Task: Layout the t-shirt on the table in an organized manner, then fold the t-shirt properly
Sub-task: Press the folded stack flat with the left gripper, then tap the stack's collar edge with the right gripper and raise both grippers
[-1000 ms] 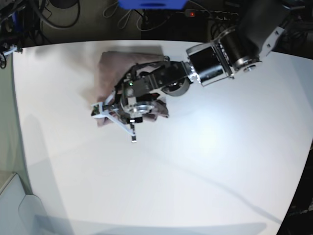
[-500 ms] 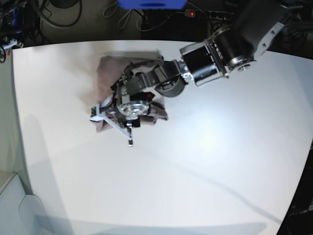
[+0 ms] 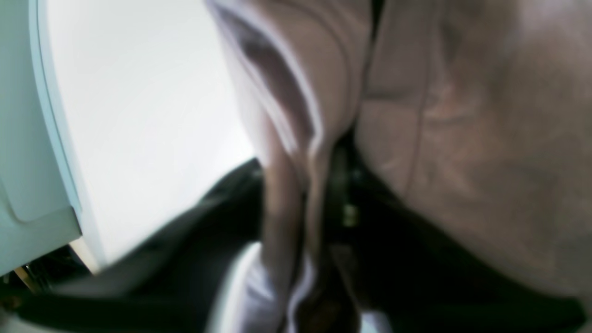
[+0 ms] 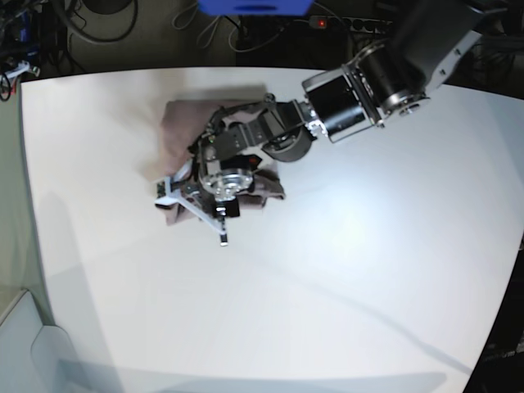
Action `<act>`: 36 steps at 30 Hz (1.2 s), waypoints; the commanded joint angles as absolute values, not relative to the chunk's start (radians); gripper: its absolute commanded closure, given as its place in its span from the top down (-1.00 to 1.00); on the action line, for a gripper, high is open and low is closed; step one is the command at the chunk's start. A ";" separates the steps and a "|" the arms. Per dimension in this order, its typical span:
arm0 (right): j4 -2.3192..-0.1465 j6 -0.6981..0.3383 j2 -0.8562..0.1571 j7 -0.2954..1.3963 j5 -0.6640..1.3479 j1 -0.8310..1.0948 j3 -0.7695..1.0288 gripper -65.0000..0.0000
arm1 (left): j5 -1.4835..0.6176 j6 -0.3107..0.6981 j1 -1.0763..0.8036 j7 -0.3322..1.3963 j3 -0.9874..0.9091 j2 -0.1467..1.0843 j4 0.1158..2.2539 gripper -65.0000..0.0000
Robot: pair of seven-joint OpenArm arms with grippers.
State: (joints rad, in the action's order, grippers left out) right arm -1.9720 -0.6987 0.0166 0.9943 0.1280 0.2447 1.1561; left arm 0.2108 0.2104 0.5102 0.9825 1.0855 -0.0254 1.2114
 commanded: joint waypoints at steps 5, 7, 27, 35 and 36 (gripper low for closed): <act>-1.994 -0.698 0.001 0.975 0.133 0.246 1.162 -0.16 | 0.223 0.194 0.536 0.978 1.066 -0.036 1.234 0.39; -1.994 -0.698 0.001 0.975 0.133 0.246 1.161 -0.16 | 0.226 0.194 0.538 0.978 1.033 -0.036 1.237 0.41; -2.014 -0.698 0.131 0.975 0.133 0.246 0.832 -0.41 | 0.348 0.205 0.453 0.978 0.456 0.079 1.595 0.28; -2.015 -0.698 0.150 0.992 0.133 0.222 0.472 -1.00 | 0.348 0.257 0.170 0.990 0.064 0.160 1.839 -1.00; -2.014 -0.698 0.150 1.001 0.133 0.220 0.417 -1.00 | 0.348 0.285 0.131 1.006 0.024 0.171 1.868 -0.95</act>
State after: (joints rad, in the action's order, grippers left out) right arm -2.0006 -0.6983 0.1459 1.0161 0.1143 0.2256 0.4168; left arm 0.3363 0.2939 0.1089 1.0245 0.0238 0.1635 1.8496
